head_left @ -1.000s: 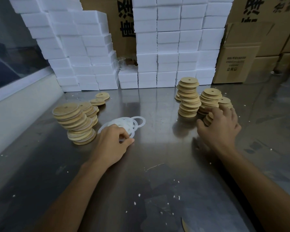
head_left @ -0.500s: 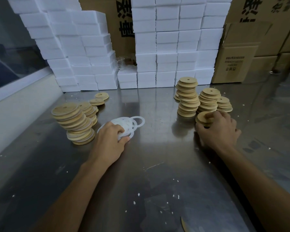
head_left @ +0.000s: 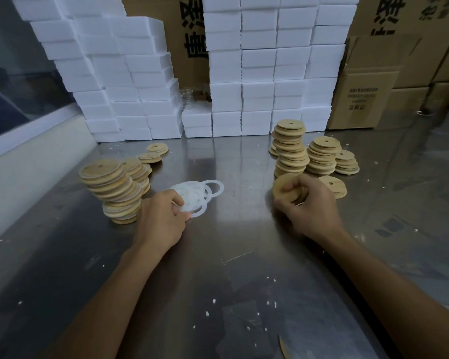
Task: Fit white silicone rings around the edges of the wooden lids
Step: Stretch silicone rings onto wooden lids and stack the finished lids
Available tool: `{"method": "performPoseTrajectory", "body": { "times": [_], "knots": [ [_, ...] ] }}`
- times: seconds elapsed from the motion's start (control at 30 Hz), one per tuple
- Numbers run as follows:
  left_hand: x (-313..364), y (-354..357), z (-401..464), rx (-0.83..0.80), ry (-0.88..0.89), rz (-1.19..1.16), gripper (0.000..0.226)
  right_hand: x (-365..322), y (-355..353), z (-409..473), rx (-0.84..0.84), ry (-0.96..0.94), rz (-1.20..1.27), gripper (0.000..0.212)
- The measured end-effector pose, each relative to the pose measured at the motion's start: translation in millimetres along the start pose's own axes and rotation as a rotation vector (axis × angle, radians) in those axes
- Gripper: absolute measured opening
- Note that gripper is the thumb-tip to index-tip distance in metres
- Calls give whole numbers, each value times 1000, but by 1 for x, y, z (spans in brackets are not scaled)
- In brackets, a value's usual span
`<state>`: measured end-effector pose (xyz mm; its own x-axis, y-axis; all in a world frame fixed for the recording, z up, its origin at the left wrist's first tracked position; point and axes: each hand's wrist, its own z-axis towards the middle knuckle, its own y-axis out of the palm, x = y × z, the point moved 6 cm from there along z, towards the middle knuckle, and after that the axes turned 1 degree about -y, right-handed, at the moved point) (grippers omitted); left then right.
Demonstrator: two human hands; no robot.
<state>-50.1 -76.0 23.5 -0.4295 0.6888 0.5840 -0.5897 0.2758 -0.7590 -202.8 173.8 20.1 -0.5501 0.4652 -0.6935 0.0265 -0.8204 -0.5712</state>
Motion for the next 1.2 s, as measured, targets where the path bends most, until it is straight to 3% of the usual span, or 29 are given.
{"method": "performPoseTrajectory", "body": {
  "times": [0.23,0.43,0.67,0.93,1.1,1.2],
  "knots": [
    [9,-2,-2,34,88,11,20,-10,9,-3,-52,-59,94,7],
    [37,-2,-7,-39,247,-371,30,-15,11,-5,-55,-76,184,11],
    [39,14,-13,-183,39,-785,18,-38,30,-19,-293,-59,517,46],
    [38,27,-21,-210,-77,-821,10,-39,38,-21,-220,-93,453,7],
    [48,30,-27,-344,-9,-864,18,-35,39,-22,-207,-61,464,25],
    [48,31,-27,-350,-19,-861,17,-40,38,-22,-230,-105,476,22]
  ]
}}
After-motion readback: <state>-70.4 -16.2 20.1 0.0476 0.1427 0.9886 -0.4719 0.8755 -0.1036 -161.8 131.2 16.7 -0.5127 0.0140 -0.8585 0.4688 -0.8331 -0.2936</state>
